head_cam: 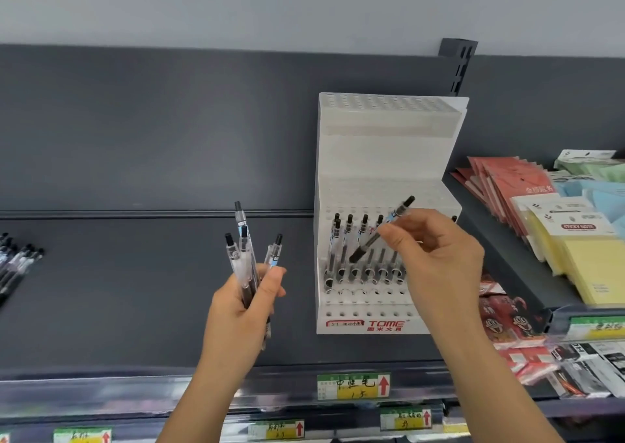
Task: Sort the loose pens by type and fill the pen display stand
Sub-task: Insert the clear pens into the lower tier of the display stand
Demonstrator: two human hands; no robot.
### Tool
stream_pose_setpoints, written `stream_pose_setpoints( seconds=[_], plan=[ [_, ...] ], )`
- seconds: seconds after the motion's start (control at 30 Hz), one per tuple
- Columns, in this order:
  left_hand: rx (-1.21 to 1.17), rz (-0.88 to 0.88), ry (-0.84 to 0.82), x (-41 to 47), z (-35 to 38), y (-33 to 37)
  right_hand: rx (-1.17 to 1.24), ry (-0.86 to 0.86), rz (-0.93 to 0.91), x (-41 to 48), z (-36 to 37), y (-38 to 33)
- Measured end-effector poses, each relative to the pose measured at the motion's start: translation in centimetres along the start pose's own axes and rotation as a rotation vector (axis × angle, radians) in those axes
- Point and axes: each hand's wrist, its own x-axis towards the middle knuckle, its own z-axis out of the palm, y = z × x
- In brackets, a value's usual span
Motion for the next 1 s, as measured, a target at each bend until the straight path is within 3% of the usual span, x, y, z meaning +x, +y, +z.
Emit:
stream_pose_setpoints(
  seconds=[0.47,1.0],
  plan=[
    [-0.003,-0.037,-0.077,-0.1,-0.2,-0.7,-0.335,-0.222,0.02,-0.6,2.8,2.8],
    [-0.052,-0.034,-0.104,0.1,0.5,-0.3,-0.409,-0.21,0.099,-0.7,2.9,3.6]
  ],
)
